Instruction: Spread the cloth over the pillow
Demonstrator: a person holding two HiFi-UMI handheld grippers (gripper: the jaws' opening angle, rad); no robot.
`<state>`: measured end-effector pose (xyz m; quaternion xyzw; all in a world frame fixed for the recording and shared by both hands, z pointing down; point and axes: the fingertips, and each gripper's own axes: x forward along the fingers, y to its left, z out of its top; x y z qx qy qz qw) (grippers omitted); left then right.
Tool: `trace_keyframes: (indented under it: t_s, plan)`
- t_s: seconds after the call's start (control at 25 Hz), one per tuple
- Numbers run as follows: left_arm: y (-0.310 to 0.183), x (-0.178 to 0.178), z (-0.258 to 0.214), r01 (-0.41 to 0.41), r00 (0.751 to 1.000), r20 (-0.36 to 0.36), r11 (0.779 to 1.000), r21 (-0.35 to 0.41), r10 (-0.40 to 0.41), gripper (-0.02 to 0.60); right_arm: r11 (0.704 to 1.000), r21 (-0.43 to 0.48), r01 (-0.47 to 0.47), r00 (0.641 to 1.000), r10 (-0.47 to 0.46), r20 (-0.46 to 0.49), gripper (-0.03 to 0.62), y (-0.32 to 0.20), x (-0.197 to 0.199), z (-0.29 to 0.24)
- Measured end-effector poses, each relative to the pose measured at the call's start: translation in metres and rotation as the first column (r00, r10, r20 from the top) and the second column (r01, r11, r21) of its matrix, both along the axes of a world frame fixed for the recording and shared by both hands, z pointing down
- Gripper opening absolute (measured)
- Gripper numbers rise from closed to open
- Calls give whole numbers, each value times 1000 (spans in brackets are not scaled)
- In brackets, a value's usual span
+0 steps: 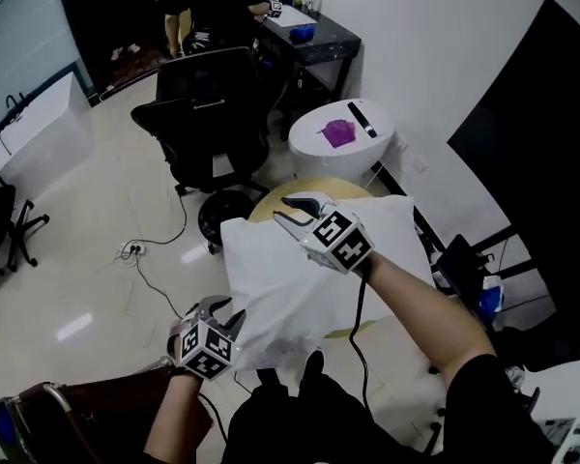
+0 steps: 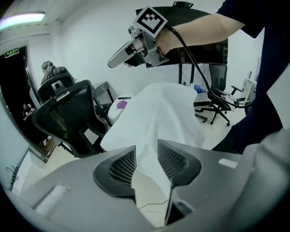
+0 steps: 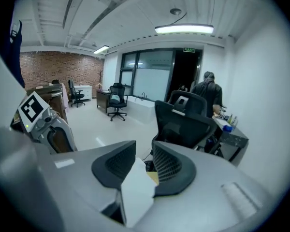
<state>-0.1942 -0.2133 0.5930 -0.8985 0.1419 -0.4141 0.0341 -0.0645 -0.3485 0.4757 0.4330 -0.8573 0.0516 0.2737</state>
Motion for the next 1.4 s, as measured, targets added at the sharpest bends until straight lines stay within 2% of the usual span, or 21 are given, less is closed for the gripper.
trace_keyframes:
  t_s: [0.2, 0.4, 0.6, 0.8, 0.96, 1.04, 1.12, 1.28, 1.4]
  plan:
    - [13, 40, -13, -100, 995, 3, 995, 30, 100, 138, 991, 29, -128, 991, 127, 34, 124, 57, 76, -28]
    - [31, 75, -17, -114, 993, 22, 993, 40, 113, 141, 976, 18, -218, 974, 216, 74, 124, 117, 148, -26]
    - [52, 95, -6, -30, 998, 55, 1000, -1, 30, 150, 964, -50, -260, 962, 263, 67, 124, 175, 207, 18]
    - [85, 94, 21, 74, 989, 131, 997, -18, -71, 152, 954, -122, -272, 961, 277, 19, 124, 234, 258, 79]
    - [101, 94, 27, 182, 977, 121, 983, -22, -178, 152, 943, -175, -283, 957, 290, 14, 126, 269, 291, 117]
    - [107, 98, 25, 204, 972, 119, 979, -7, -201, 152, 937, -187, -295, 954, 300, -1, 127, 282, 306, 131]
    - [114, 104, 21, 207, 971, 123, 978, 9, -207, 152, 930, -197, -311, 950, 309, -42, 129, 294, 319, 146]
    - [126, 112, 24, 220, 968, 123, 975, 4, -219, 152, 919, -219, -327, 939, 290, -187, 137, 327, 344, 181]
    - [132, 108, 40, 217, 964, 157, 976, -10, -213, 152, 908, -252, -335, 928, 272, -254, 140, 346, 354, 204]
